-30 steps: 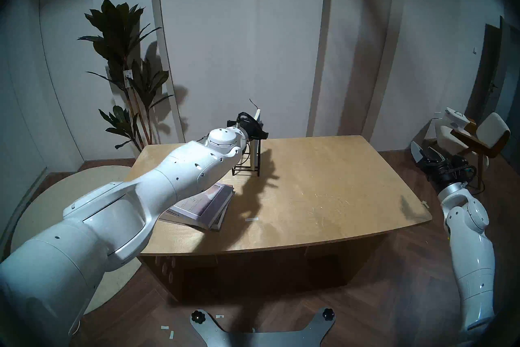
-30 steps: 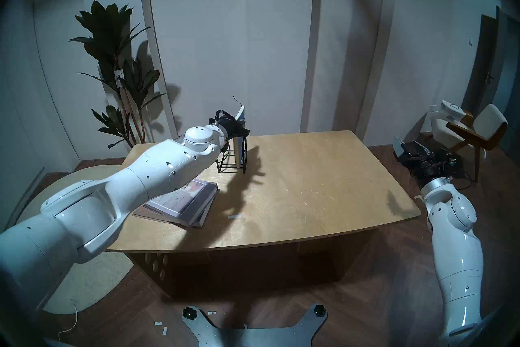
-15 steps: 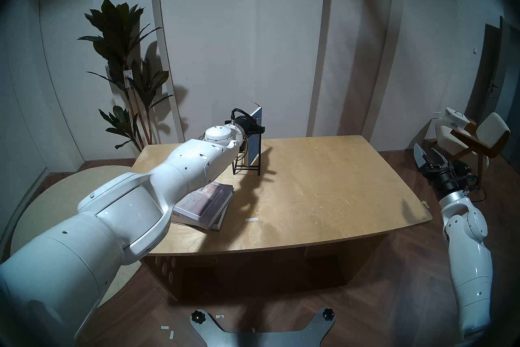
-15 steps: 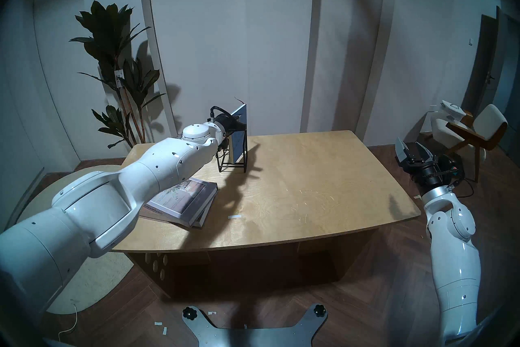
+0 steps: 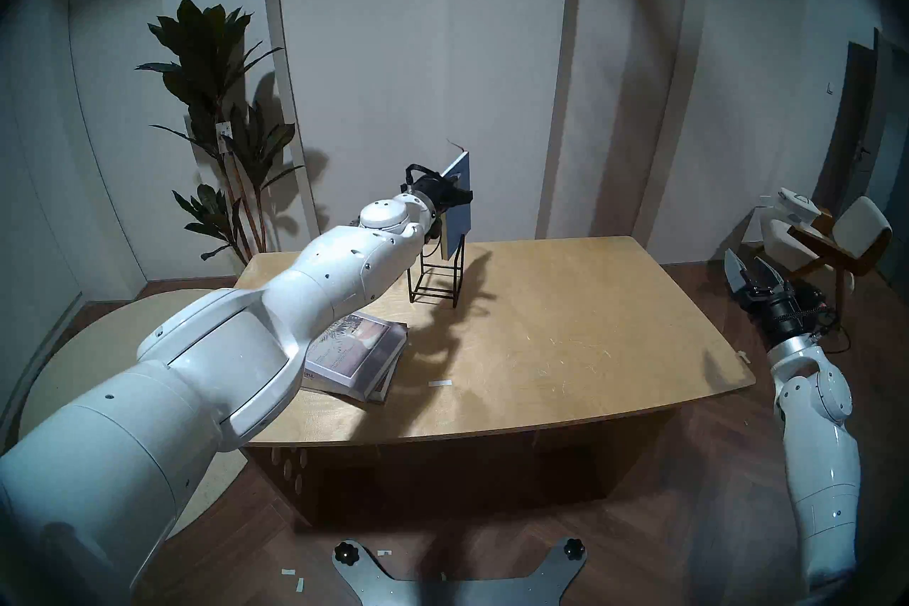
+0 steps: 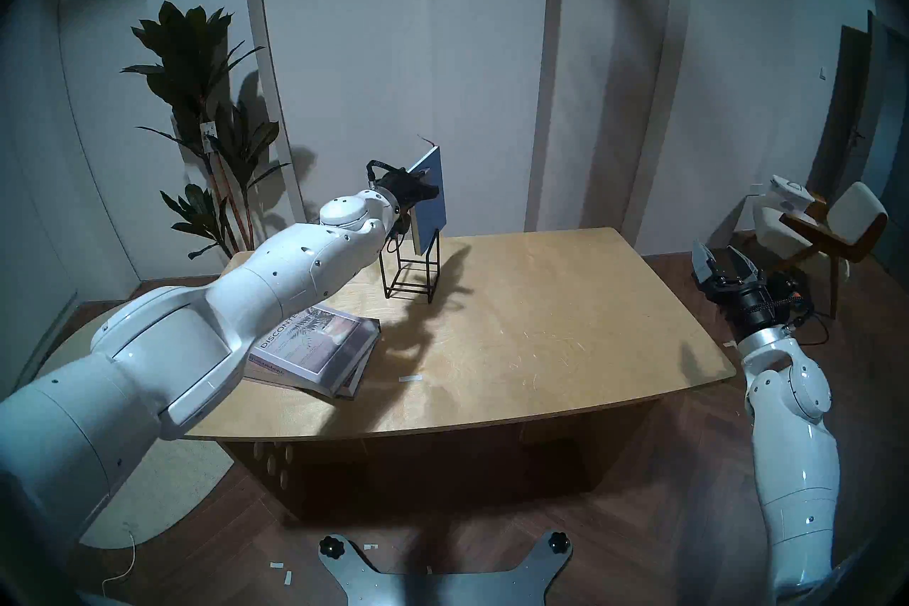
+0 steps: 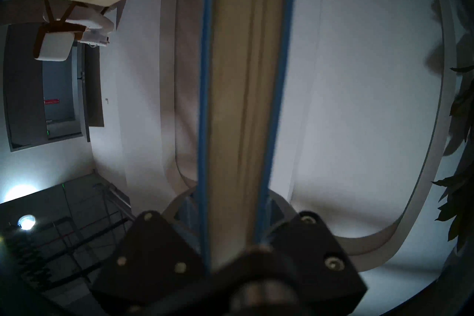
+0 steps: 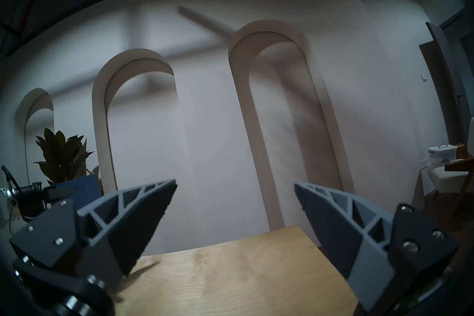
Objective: Stack the books into one stack
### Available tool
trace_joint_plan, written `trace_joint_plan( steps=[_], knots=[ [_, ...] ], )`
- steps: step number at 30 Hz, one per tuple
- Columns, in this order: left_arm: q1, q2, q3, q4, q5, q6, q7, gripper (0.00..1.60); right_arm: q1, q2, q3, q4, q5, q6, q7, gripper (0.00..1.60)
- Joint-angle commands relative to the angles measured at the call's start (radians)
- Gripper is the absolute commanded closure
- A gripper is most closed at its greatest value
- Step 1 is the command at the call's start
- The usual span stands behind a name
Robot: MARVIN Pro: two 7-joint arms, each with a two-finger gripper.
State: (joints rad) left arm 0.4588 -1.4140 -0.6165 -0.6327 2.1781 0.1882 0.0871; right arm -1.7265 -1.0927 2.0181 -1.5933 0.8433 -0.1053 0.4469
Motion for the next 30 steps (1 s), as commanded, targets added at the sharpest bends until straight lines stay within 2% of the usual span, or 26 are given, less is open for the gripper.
trace_joint_plan(
  steps=[1,7,10,14,17,20,22,24,25,27,30],
  knots=[
    [-0.079,0.035,-0.042,-0.075,0.006,0.082,0.011,1.6,0.009,0.004,0.008,-0.015,-0.002,-0.016,0.005,0.0],
    [-0.086,0.076,-0.059,-0.125,0.017,0.129,0.018,1.6,0.009,0.004,0.008,-0.013,-0.002,-0.017,0.008,0.0],
    [-0.083,0.122,-0.073,-0.178,0.036,0.176,0.019,1.6,0.01,0.004,0.008,-0.012,-0.002,-0.018,0.011,0.0],
    [-0.081,0.158,-0.087,-0.212,0.048,0.201,0.016,1.6,0.01,0.004,0.008,-0.011,-0.002,-0.018,0.012,0.0],
    [-0.078,0.222,-0.098,-0.258,0.082,0.228,0.011,1.6,0.01,0.004,0.008,-0.01,-0.001,-0.018,0.014,0.0],
    [-0.073,0.243,-0.116,-0.275,0.094,0.246,0.009,1.6,0.011,0.004,0.008,-0.01,-0.001,-0.018,0.015,0.0],
    [-0.066,0.281,-0.132,-0.302,0.132,0.271,0.006,1.6,0.011,0.004,0.008,-0.009,-0.001,-0.018,0.016,0.0],
    [-0.066,0.285,-0.136,-0.303,0.139,0.276,0.006,1.6,0.011,0.004,0.008,-0.008,-0.001,-0.018,0.017,0.0],
    [-0.055,0.328,-0.135,-0.337,0.172,0.298,0.009,1.6,0.011,0.004,0.009,-0.008,-0.001,-0.018,0.018,0.0],
    [-0.05,0.331,-0.143,-0.334,0.199,0.319,0.013,1.6,0.012,0.004,0.009,-0.007,-0.001,-0.018,0.018,0.0],
    [-0.034,0.368,-0.152,-0.355,0.251,0.348,0.021,1.6,0.012,0.004,0.008,-0.006,-0.001,-0.018,0.019,0.0]
  ],
)
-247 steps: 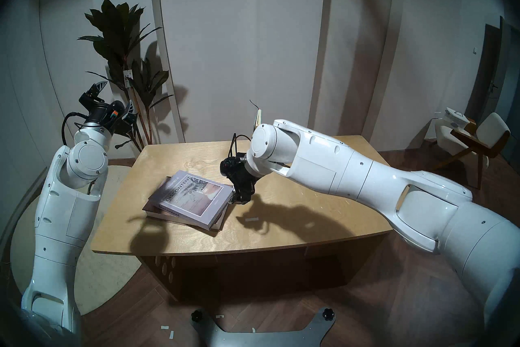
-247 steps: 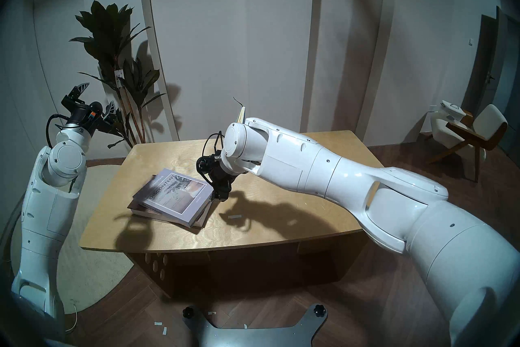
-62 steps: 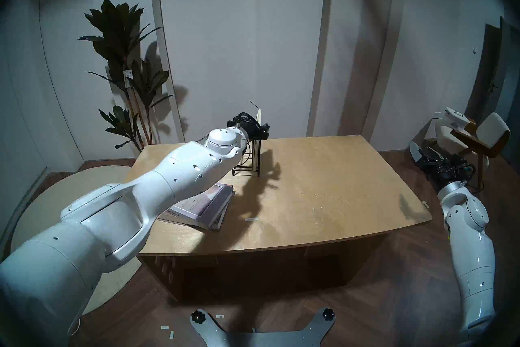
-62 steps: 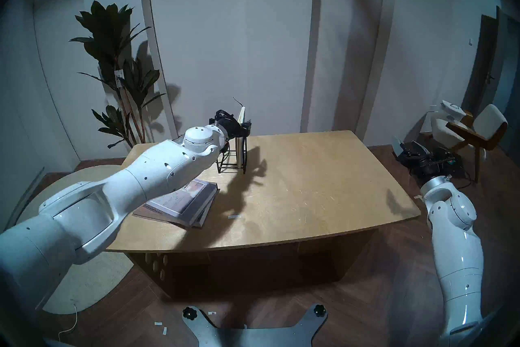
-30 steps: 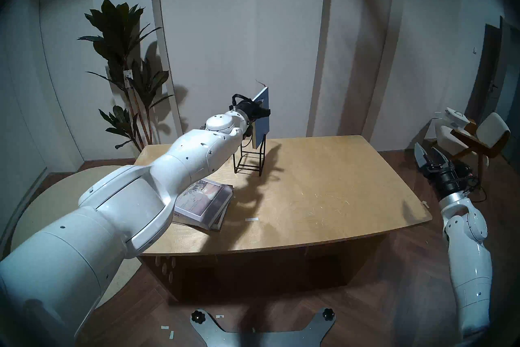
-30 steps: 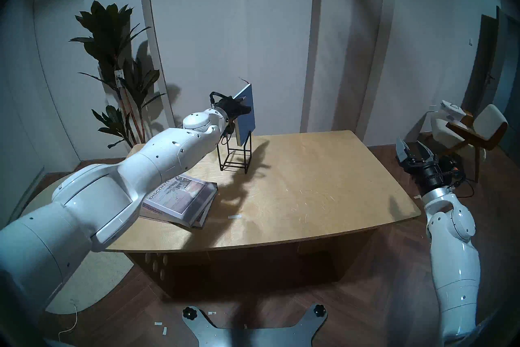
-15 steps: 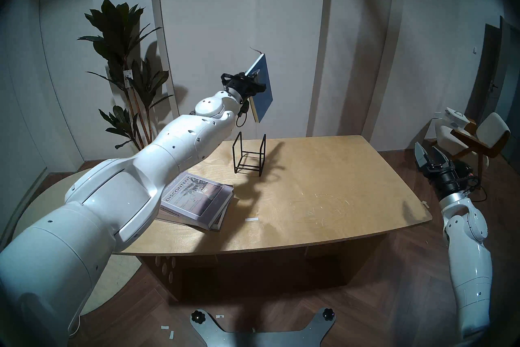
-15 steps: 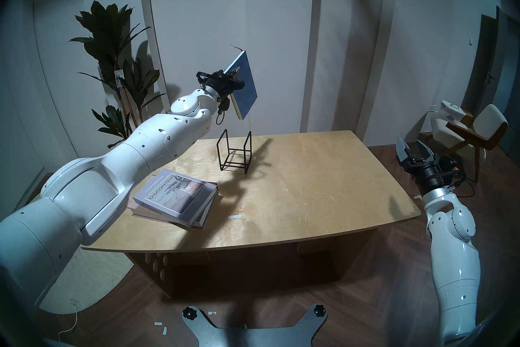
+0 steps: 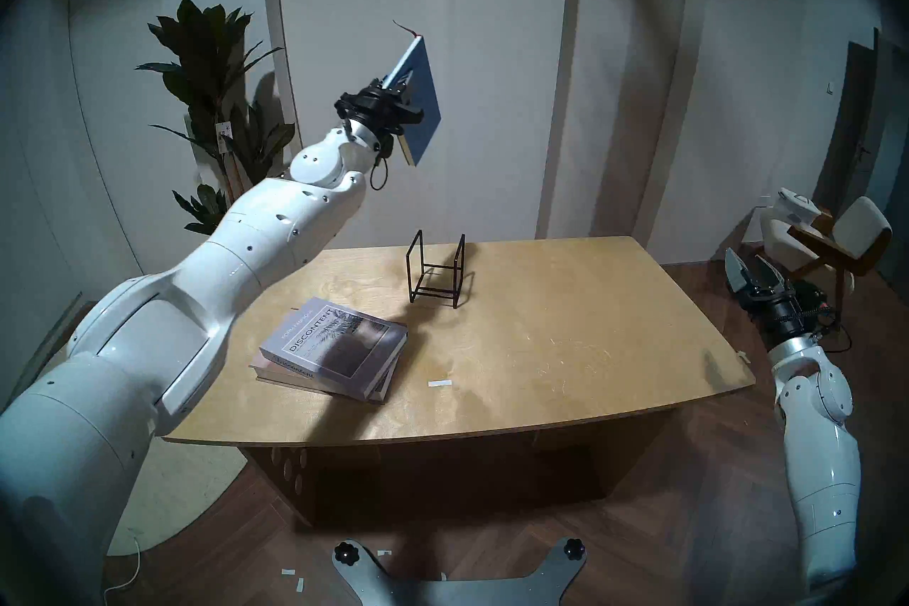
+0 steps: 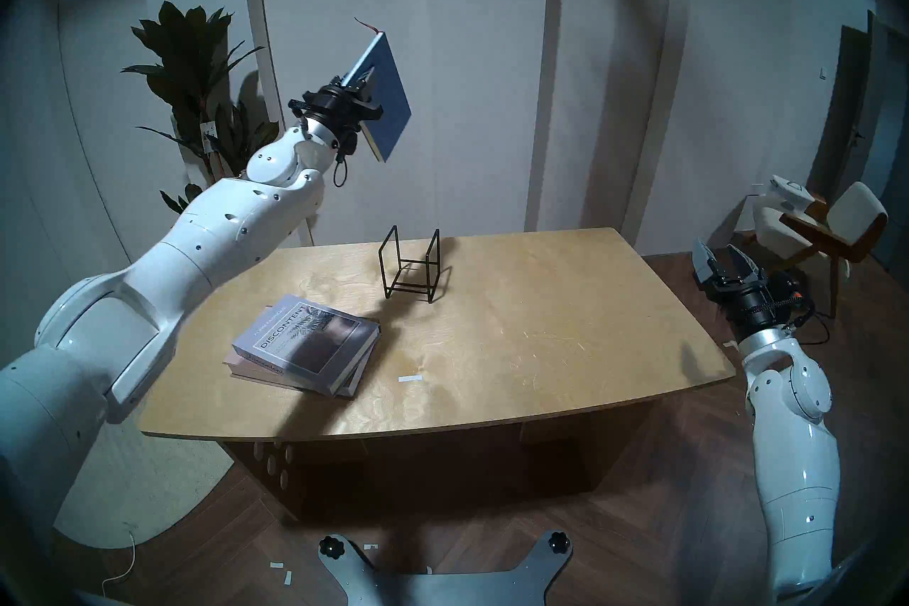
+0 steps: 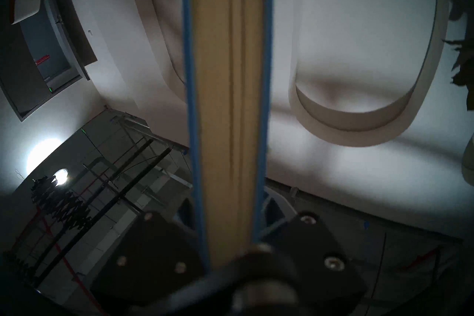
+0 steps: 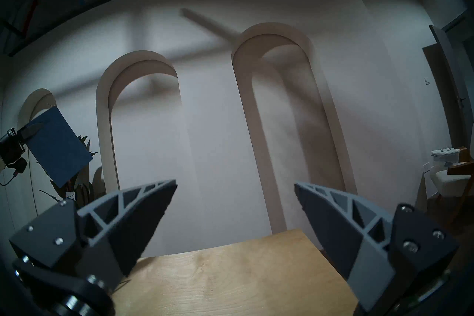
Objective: Stack the books into one stack
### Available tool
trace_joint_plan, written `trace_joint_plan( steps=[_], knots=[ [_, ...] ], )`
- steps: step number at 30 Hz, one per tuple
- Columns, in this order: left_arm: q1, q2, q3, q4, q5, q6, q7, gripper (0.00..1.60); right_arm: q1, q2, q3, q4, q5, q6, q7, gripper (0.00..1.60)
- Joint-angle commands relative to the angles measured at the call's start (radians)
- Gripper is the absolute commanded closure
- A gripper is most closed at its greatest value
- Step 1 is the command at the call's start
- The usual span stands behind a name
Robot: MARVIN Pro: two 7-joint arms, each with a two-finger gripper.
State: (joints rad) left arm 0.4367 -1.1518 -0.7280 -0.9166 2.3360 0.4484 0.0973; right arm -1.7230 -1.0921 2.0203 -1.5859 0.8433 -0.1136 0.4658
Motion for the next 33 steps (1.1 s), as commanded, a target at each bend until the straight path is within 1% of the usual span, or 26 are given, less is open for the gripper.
trace_joint_plan(
  steps=[1,2,3,4,8,9,11,13,14,17,18,21,24,25,27,28,29,30,31,33],
  knots=[
    [-0.003,0.118,-0.048,-0.08,0.111,0.098,0.012,1.6,0.009,0.004,0.006,-0.014,-0.001,-0.009,0.001,0.0],
    [0.005,0.137,-0.051,-0.092,0.124,0.114,0.014,1.6,0.009,0.004,0.006,-0.013,-0.001,-0.009,0.001,0.0],
    [0.006,0.134,-0.059,-0.083,0.137,0.12,0.015,1.6,0.009,0.004,0.006,-0.013,-0.001,-0.009,0.002,0.0],
    [0.015,0.155,-0.059,-0.092,0.16,0.129,0.02,1.6,0.009,0.004,0.006,-0.012,0.0,-0.009,0.002,0.0],
    [0.045,0.199,-0.084,-0.113,0.215,0.168,0.036,1.6,0.01,0.004,0.006,-0.011,0.0,-0.008,0.004,0.0],
    [0.054,0.218,-0.087,-0.126,0.233,0.178,0.044,1.6,0.01,0.004,0.006,-0.011,0.0,-0.008,0.004,0.0],
    [0.064,0.232,-0.094,-0.127,0.257,0.19,0.056,1.6,0.01,0.004,0.006,-0.01,0.0,-0.008,0.005,0.0],
    [0.092,0.272,-0.11,-0.15,0.302,0.215,0.077,1.6,0.011,0.004,0.006,-0.009,0.0,-0.008,0.006,0.0],
    [0.092,0.272,-0.11,-0.15,0.302,0.215,0.077,1.6,0.011,0.004,0.006,-0.009,0.0,-0.008,0.006,0.0],
    [0.118,0.313,-0.125,-0.175,0.344,0.245,0.1,1.6,0.011,0.004,0.006,-0.008,0.0,-0.008,0.007,0.0],
    [0.126,0.319,-0.135,-0.18,0.351,0.251,0.103,1.6,0.012,0.004,0.006,-0.008,0.0,-0.008,0.008,0.0],
    [0.154,0.36,-0.154,-0.209,0.382,0.274,0.122,1.6,0.012,0.004,0.006,-0.007,0.0,-0.008,0.009,0.0],
    [0.192,0.398,-0.176,-0.232,0.405,0.291,0.138,1.6,0.012,0.004,0.006,-0.006,0.001,-0.008,0.01,0.0],
    [0.204,0.399,-0.187,-0.236,0.409,0.297,0.141,1.6,0.013,0.004,0.006,-0.006,0.001,-0.008,0.01,0.0],
    [0.232,0.428,-0.199,-0.26,0.422,0.31,0.152,1.6,0.013,0.004,0.006,-0.005,0.001,-0.008,0.011,0.0],
    [0.247,0.446,-0.205,-0.274,0.424,0.316,0.155,1.6,0.014,0.006,0.002,-0.004,-0.001,-0.005,0.011,0.0],
    [0.259,0.447,-0.215,-0.28,0.428,0.323,0.16,1.6,0.016,0.005,-0.001,-0.002,-0.003,-0.004,0.01,0.0],
    [0.277,0.47,-0.218,-0.301,0.43,0.329,0.163,1.6,0.019,0.006,-0.007,0.002,-0.005,0.0,0.008,0.0],
    [0.291,0.47,-0.229,-0.308,0.433,0.335,0.168,1.6,0.022,0.006,-0.012,0.005,-0.006,0.002,0.008,0.0],
    [0.324,0.501,-0.236,-0.341,0.435,0.345,0.174,1.6,0.03,0.01,-0.025,0.013,-0.013,0.004,0.006,0.0]
  ],
)
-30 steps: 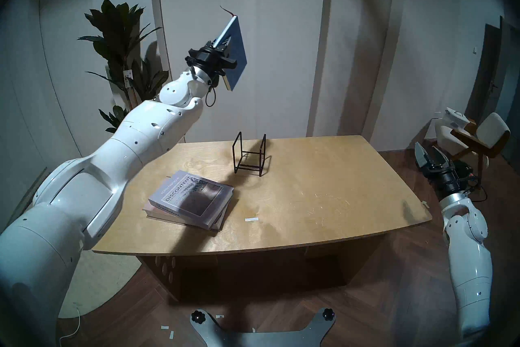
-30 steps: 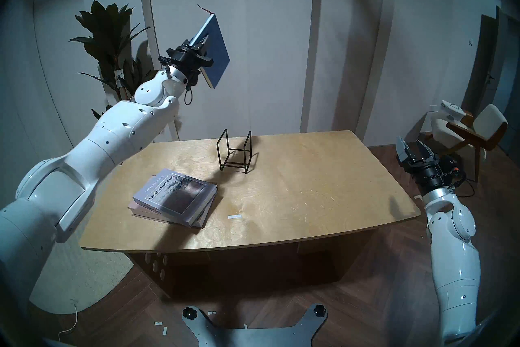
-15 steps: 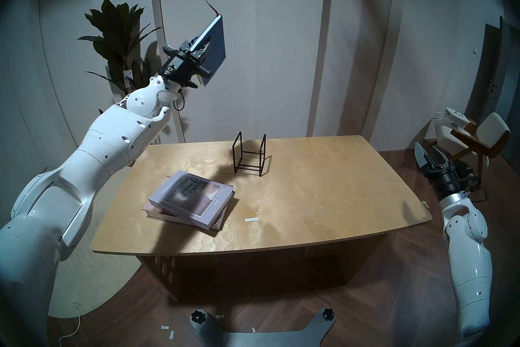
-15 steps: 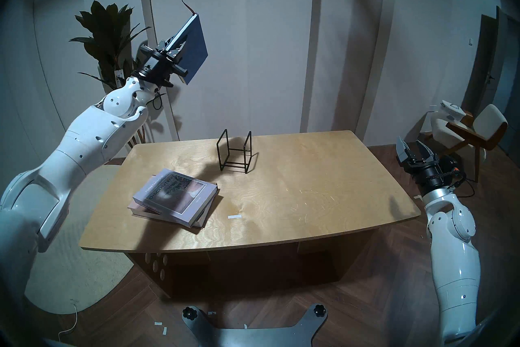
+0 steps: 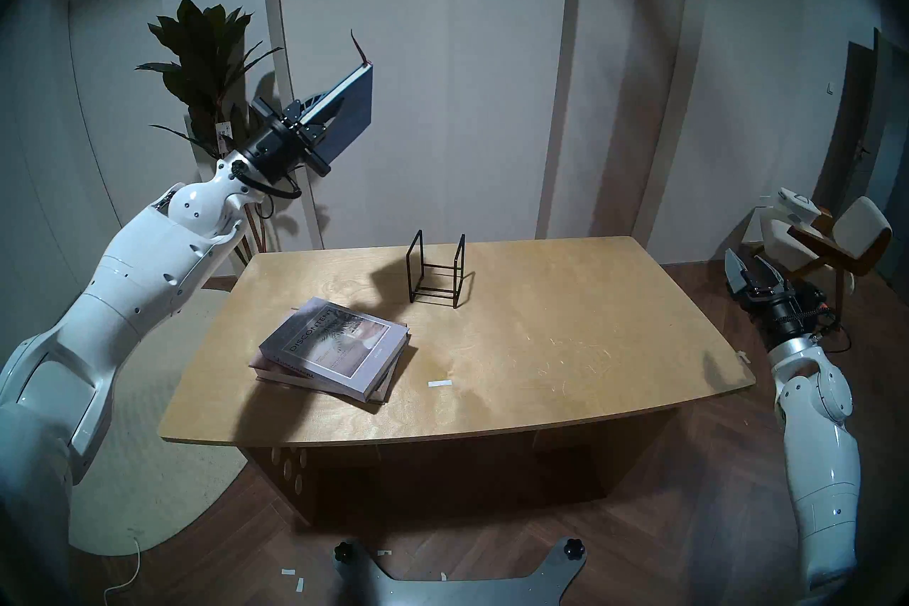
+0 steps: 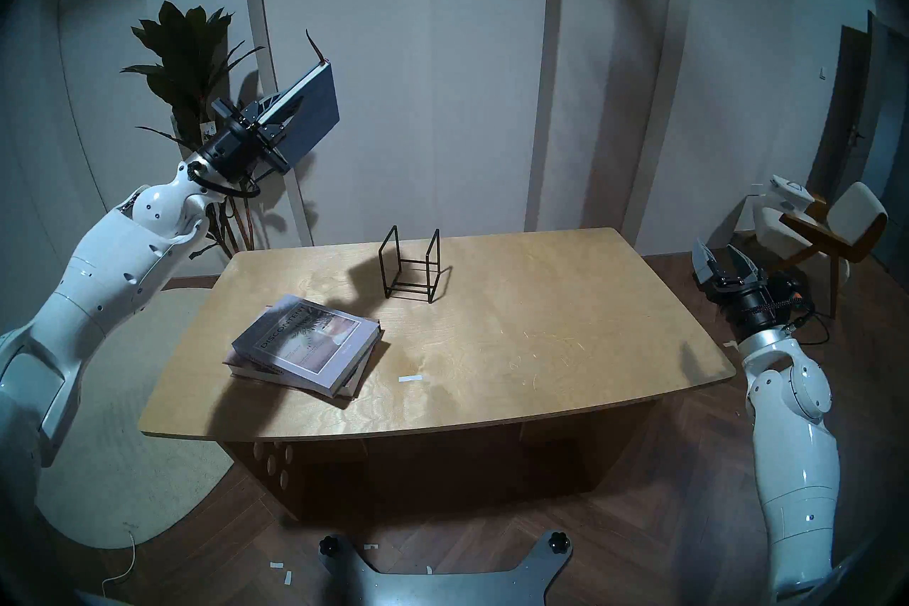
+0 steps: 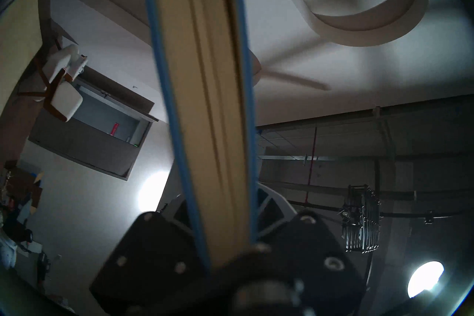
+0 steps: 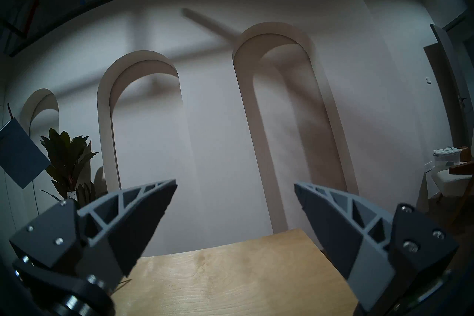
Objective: Stack the books into one stack
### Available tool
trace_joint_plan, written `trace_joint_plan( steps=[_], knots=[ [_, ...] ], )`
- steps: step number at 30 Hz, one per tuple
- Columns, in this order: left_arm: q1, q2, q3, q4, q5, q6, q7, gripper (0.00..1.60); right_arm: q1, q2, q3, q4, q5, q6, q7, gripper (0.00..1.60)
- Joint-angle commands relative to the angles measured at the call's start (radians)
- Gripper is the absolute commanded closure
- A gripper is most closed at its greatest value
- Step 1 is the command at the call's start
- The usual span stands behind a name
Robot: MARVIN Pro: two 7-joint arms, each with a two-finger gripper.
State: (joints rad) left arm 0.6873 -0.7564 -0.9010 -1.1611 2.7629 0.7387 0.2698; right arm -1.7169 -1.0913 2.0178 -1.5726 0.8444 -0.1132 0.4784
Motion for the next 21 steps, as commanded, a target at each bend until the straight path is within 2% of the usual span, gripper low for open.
trace_joint_plan(
  steps=[1,7,8,9,11,12,18,21],
  knots=[
    [0.089,0.118,-0.066,-0.108,0.01,0.058,0.005,1.6,0.03,0.011,-0.031,0.005,-0.018,0.006,-0.008,0.0],
    [0.175,0.183,-0.1,-0.19,0.009,0.081,0.014,1.6,0.066,0.027,-0.075,0.033,-0.046,0.01,-0.015,0.0],
    [0.193,0.209,-0.101,-0.215,0.006,0.085,0.011,1.6,0.073,0.026,-0.08,0.038,-0.049,0.008,-0.019,0.0],
    [0.204,0.203,-0.111,-0.215,0.006,0.093,0.013,1.6,0.079,0.028,-0.083,0.043,-0.051,0.008,-0.022,0.0],
    [0.238,0.241,-0.113,-0.258,-0.001,0.097,0.006,1.6,0.087,0.031,-0.09,0.05,-0.058,0.006,-0.027,0.0],
    [0.248,0.236,-0.12,-0.256,-0.004,0.104,0.007,1.6,0.091,0.032,-0.093,0.054,-0.061,0.006,-0.029,0.0],
    [0.35,0.314,-0.128,-0.35,-0.02,0.115,-0.005,1.6,0.11,0.038,-0.109,0.072,-0.077,0.001,-0.041,0.0],
    [0.399,0.348,-0.151,-0.385,-0.005,0.117,-0.01,1.6,0.118,0.04,-0.115,0.08,-0.083,-0.001,-0.046,0.0]
  ],
)
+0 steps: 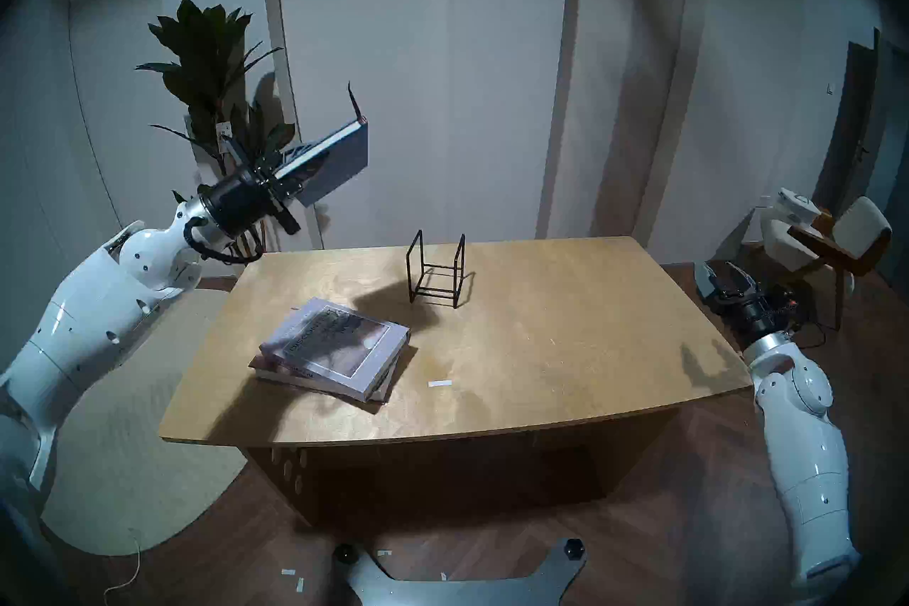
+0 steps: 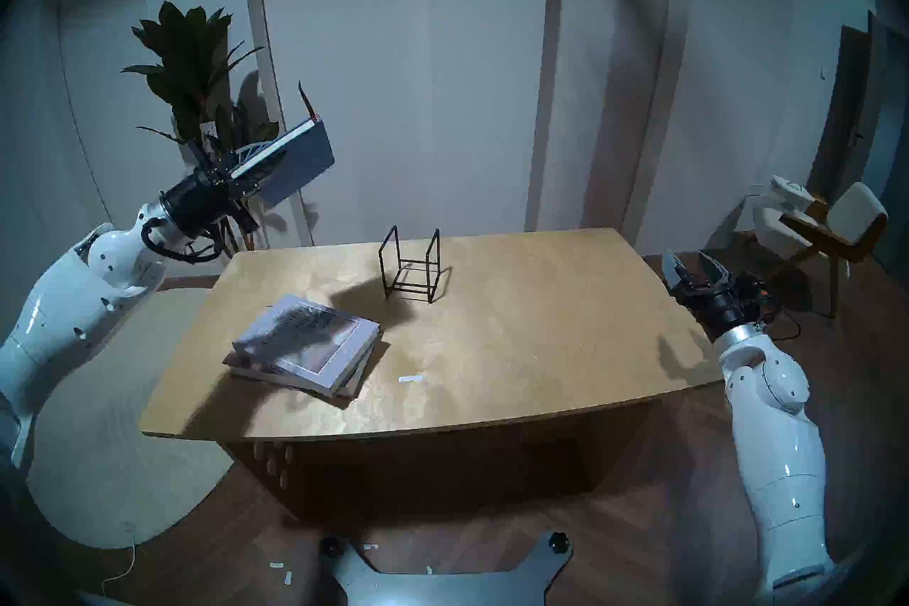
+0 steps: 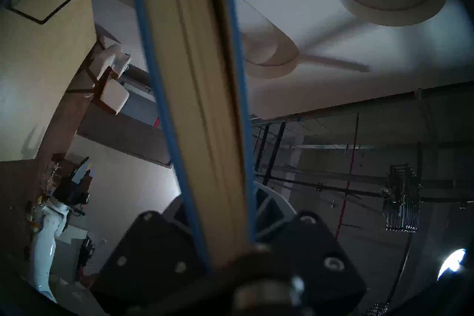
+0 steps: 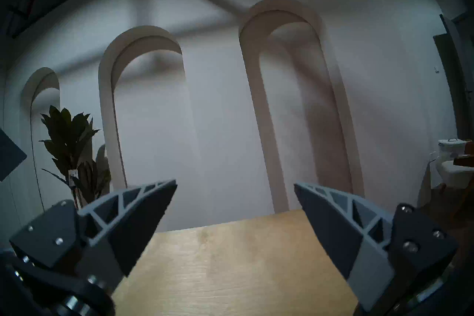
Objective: Stack the books into one stack
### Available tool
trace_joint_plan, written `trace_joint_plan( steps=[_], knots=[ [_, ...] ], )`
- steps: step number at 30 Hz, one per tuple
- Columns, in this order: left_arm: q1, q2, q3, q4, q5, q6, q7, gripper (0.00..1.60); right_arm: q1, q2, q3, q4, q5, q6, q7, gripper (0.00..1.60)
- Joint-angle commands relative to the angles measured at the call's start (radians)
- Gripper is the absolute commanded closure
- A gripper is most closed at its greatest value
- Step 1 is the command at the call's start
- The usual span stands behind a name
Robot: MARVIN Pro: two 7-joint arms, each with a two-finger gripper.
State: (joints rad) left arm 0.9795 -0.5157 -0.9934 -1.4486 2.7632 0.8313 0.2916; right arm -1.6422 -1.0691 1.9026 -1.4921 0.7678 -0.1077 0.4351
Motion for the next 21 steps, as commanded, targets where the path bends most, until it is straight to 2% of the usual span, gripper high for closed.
trace_joint_plan(
  steps=[1,2,3,6,7,11,15,16,18,21],
  knots=[
    [0.116,0.113,-0.066,-0.097,0.002,0.025,-0.032,1.6,0.045,0.018,-0.001,0.001,-0.008,-0.007,-0.004,0.0],
    [0.139,0.142,-0.075,-0.109,0.005,0.024,-0.042,1.6,0.048,0.019,-0.003,0.005,-0.011,-0.008,-0.006,0.0],
    [0.137,0.124,-0.086,-0.09,0.012,0.026,-0.038,1.6,0.05,0.02,-0.004,0.006,-0.012,-0.009,-0.007,0.0],
    [0.193,0.179,-0.116,-0.085,0.023,0.034,-0.058,1.6,0.055,0.02,-0.007,0.01,-0.017,-0.01,-0.01,0.0],
    [0.202,0.167,-0.132,-0.07,0.027,0.04,-0.058,1.6,0.056,0.02,-0.008,0.011,-0.018,-0.011,-0.011,0.0],
    [0.272,0.221,-0.168,-0.071,0.043,0.084,-0.081,1.6,0.061,0.02,-0.01,0.016,-0.024,-0.012,-0.013,0.0],
    [0.359,0.29,-0.167,-0.094,0.052,0.129,-0.121,1.6,0.066,0.019,-0.011,0.02,-0.028,-0.014,-0.012,0.0],
    [0.348,0.278,-0.155,-0.085,0.058,0.129,-0.123,1.6,0.067,0.019,-0.011,0.021,-0.028,-0.015,-0.011,0.0],
    [0.383,0.304,-0.151,-0.1,0.068,0.129,-0.154,1.6,0.069,0.018,-0.011,0.023,-0.03,-0.016,-0.01,0.0],
    [0.429,0.304,-0.163,-0.118,0.094,0.129,-0.187,1.6,0.072,0.017,-0.01,0.026,-0.032,-0.017,-0.005,0.0]
  ],
)
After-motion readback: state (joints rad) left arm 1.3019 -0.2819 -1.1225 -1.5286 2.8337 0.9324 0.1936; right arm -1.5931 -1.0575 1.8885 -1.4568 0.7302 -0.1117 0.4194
